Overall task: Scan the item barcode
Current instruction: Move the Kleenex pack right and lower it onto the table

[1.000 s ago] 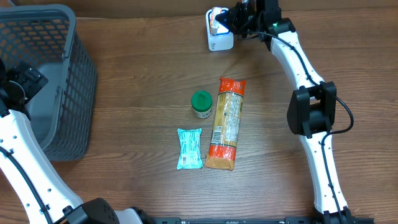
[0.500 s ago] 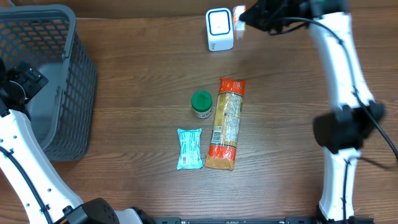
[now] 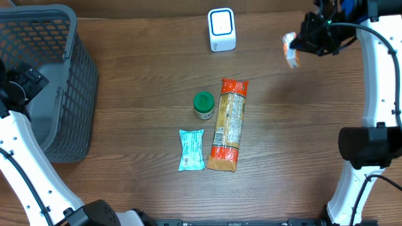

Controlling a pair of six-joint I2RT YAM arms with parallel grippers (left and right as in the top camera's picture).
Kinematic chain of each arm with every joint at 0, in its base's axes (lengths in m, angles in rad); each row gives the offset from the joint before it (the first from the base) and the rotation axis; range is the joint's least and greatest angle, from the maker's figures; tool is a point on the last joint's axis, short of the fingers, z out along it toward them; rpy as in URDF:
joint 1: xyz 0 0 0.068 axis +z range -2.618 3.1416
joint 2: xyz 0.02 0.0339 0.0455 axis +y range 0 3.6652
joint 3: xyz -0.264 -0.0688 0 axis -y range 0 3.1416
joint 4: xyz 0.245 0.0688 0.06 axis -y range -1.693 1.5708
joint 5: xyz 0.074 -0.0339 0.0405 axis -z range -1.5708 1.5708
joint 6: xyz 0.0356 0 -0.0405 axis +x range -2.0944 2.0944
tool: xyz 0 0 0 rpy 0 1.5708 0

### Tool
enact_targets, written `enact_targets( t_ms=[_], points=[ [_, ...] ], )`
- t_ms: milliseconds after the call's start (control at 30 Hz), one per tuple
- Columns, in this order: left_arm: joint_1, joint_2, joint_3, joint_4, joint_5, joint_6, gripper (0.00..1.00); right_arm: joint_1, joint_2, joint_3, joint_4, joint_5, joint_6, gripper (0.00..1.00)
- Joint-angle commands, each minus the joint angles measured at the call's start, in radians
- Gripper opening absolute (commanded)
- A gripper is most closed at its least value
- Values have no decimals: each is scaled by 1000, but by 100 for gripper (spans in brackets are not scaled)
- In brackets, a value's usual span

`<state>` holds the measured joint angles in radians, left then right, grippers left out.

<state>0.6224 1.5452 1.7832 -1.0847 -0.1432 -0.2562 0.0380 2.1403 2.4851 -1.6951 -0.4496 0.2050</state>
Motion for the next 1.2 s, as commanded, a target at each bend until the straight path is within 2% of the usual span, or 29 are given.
enact_targets(
  t_ms=[0, 200, 333, 400, 633, 767, 867, 1067, 1133, 1167],
  points=[
    [-1, 5, 24, 0, -6, -13, 100, 6, -131, -98, 1, 86, -13, 4],
    [-1, 5, 24, 0, -5, -13, 100, 6, -298, -407, 1, 497, 162, 4],
    [-1, 5, 24, 0, -6, -13, 100, 5, -328, -631, 2, 695, 248, 4],
    [-1, 5, 24, 0, -5, -13, 100, 5, -328, -773, 60, 800, 289, 4],
    [-1, 5, 24, -1, -5, -13, 100, 5, -328, -1096, 409, 866, 294, 4],
    [-1, 5, 24, -1, -5, -13, 100, 5, -328, -1212, 573, 999, 292, 4],
    [-1, 5, 24, -1, -5, -13, 100, 5, -328, -1268, 644, 1062, 287, 4],
    [-1, 5, 24, 0, -6, -13, 100, 5, -328, -1316, 723, 1062, 232, 4],
    [-1, 5, 24, -1, -6, -13, 100, 5, -328, -1318, 729, 1062, 232, 5],
    [-1, 5, 24, -1, -5, -13, 100, 5, -328, -1318, 730, 1062, 232, 10]
  ],
)
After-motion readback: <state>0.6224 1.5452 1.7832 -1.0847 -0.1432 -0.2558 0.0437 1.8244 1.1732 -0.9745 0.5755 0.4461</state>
